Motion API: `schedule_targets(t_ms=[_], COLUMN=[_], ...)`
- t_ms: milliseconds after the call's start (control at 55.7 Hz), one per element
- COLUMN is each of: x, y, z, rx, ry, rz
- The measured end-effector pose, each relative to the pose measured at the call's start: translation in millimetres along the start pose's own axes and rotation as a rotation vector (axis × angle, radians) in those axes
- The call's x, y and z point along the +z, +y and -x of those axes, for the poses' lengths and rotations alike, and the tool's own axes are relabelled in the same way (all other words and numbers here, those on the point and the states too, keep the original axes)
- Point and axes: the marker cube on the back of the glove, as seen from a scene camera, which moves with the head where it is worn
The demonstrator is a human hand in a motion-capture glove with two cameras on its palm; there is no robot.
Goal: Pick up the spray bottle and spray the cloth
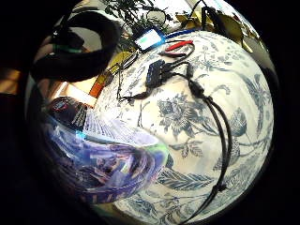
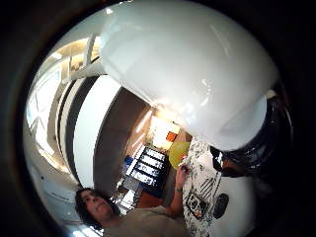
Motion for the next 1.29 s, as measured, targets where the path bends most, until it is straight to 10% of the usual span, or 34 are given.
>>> schedule_targets(t_ms=[735, 1292], x=[-99, 3], y=[8, 10], z=[86, 145], rx=[-0.044, -0.268], ry=[0.085, 1.078], rz=[0.158, 0.541])
